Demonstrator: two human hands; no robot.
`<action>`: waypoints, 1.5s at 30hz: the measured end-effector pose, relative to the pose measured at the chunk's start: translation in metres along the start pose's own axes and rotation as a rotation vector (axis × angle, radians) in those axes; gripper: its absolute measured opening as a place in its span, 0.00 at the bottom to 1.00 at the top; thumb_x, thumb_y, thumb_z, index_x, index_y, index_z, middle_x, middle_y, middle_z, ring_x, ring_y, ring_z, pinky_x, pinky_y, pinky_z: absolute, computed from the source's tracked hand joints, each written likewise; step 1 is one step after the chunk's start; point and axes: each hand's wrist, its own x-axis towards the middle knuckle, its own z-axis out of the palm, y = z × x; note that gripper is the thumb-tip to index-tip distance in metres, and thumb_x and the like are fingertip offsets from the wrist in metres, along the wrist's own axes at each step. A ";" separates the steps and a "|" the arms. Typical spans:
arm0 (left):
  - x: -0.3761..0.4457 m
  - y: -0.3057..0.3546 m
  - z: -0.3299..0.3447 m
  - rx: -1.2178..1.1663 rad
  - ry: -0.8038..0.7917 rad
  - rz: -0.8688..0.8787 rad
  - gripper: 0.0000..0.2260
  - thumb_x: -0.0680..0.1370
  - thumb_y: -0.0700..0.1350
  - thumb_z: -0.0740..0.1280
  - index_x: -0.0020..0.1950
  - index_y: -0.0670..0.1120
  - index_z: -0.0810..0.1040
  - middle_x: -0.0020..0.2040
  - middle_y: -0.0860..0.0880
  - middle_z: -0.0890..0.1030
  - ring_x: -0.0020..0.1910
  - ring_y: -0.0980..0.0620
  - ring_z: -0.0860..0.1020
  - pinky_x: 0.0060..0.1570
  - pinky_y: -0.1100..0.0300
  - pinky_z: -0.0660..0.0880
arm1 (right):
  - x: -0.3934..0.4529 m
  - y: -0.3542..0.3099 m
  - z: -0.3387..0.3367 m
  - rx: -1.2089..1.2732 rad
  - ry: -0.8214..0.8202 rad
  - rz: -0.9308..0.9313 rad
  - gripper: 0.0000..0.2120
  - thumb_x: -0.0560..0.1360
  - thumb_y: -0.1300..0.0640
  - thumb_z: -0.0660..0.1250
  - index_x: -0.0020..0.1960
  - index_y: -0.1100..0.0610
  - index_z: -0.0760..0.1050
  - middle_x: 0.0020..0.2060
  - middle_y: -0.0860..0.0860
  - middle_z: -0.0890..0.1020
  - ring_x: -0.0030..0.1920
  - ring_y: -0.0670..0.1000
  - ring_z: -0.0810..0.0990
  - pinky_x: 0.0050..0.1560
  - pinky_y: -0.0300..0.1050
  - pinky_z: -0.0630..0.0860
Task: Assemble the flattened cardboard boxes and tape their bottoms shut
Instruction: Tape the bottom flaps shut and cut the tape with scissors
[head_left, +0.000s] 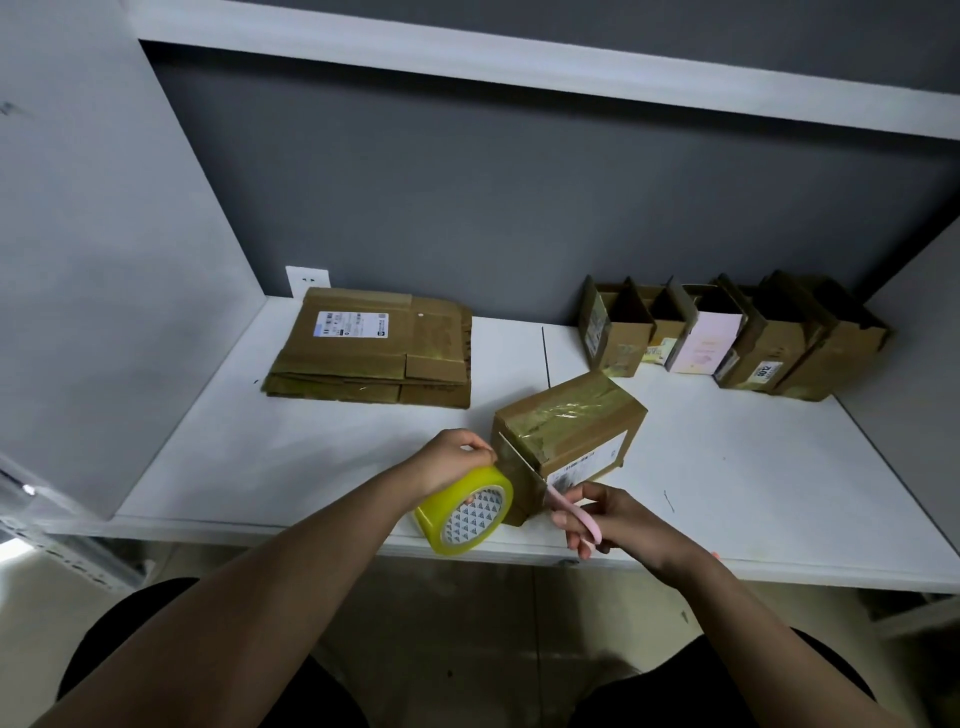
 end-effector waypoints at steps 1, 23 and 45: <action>-0.001 0.000 0.000 0.005 -0.003 -0.002 0.08 0.78 0.49 0.66 0.53 0.47 0.79 0.50 0.45 0.80 0.48 0.46 0.80 0.49 0.55 0.77 | -0.001 -0.002 0.001 -0.005 -0.024 0.000 0.22 0.69 0.41 0.71 0.50 0.58 0.73 0.34 0.52 0.80 0.34 0.49 0.77 0.37 0.40 0.68; -0.044 -0.017 -0.050 0.136 -0.020 -0.037 0.08 0.77 0.52 0.67 0.53 0.52 0.80 0.51 0.53 0.77 0.49 0.53 0.76 0.46 0.61 0.74 | 0.001 -0.003 0.031 -0.016 -0.045 0.041 0.15 0.73 0.50 0.72 0.55 0.56 0.74 0.33 0.50 0.79 0.36 0.49 0.77 0.37 0.38 0.74; -0.060 -0.090 -0.128 -0.251 0.492 -0.065 0.05 0.79 0.48 0.64 0.55 0.52 0.76 0.55 0.52 0.75 0.48 0.53 0.75 0.40 0.63 0.74 | 0.167 -0.024 0.169 -1.122 0.464 -0.326 0.17 0.76 0.43 0.66 0.47 0.56 0.82 0.38 0.55 0.84 0.46 0.59 0.80 0.39 0.46 0.76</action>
